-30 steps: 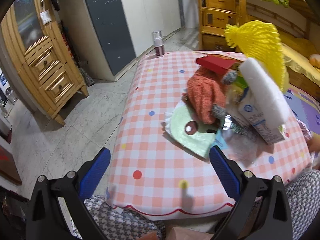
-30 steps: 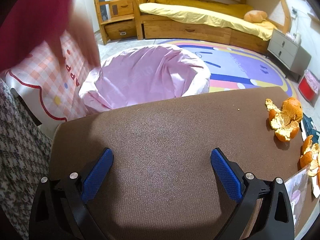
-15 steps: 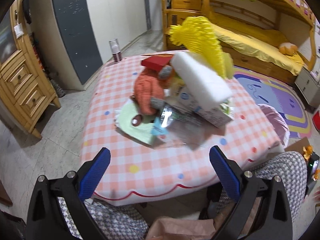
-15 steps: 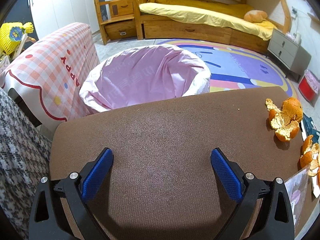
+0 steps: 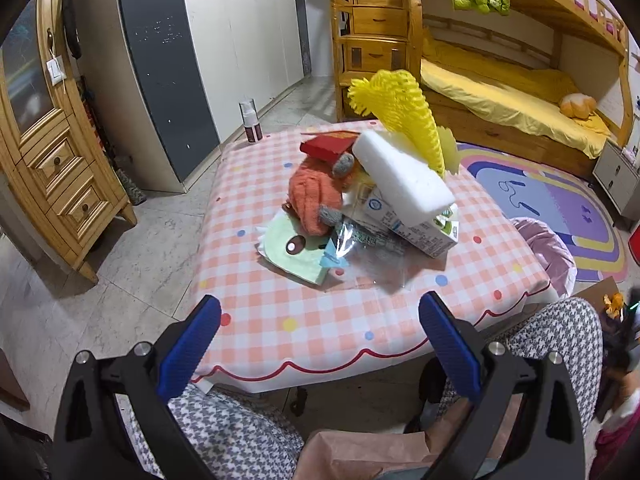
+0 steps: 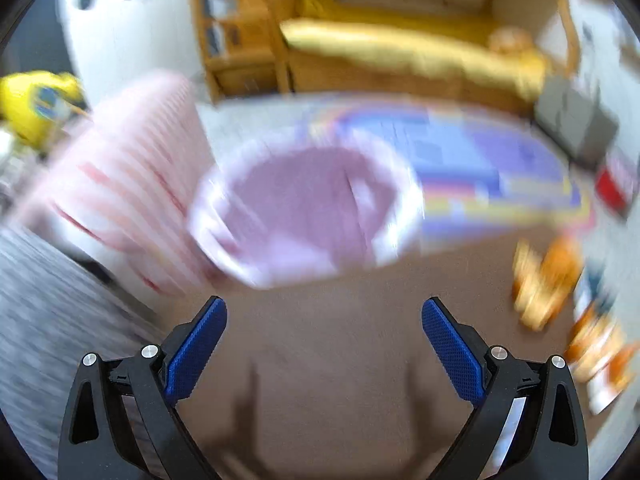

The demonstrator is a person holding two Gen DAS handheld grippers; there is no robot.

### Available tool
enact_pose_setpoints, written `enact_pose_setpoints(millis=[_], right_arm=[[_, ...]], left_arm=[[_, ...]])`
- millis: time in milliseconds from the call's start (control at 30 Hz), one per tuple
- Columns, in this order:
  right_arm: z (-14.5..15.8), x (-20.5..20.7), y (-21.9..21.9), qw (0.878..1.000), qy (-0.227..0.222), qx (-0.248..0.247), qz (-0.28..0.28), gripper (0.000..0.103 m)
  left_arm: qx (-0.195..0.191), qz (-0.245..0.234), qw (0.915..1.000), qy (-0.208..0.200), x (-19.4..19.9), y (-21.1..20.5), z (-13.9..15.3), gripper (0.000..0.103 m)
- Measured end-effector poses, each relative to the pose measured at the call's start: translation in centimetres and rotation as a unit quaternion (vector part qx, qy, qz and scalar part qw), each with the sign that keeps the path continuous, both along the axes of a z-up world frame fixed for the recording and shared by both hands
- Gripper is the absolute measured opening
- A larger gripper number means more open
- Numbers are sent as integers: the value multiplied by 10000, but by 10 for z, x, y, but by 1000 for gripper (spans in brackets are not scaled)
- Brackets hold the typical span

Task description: Collect trash

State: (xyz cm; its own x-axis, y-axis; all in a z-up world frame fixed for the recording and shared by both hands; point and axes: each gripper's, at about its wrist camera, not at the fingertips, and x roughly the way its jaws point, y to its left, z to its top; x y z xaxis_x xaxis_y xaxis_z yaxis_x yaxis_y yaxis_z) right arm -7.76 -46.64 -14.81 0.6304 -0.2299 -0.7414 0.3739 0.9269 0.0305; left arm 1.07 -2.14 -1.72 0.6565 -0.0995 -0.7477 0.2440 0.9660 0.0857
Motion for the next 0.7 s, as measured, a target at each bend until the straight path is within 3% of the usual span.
enact_pose_setpoints(millis=[167, 300, 433, 700], right_arm=[[135, 11, 82, 9890, -1130, -262, 917, 97], [191, 20, 146, 9745, -1442, -212, 1706, 97], [215, 31, 193, 9716, -1226, 5, 2025, 97], [214, 41, 224, 9763, -878, -204, 1968, 97]], left_arm=[[-110, 35, 9999, -79, -2, 4, 16, 96], [-126, 188, 9996, -187, -6, 12, 27, 96], [-81, 328, 9991, -265, -9, 19, 32, 96], [-43, 373, 9990, -250, -6, 26, 31, 96]])
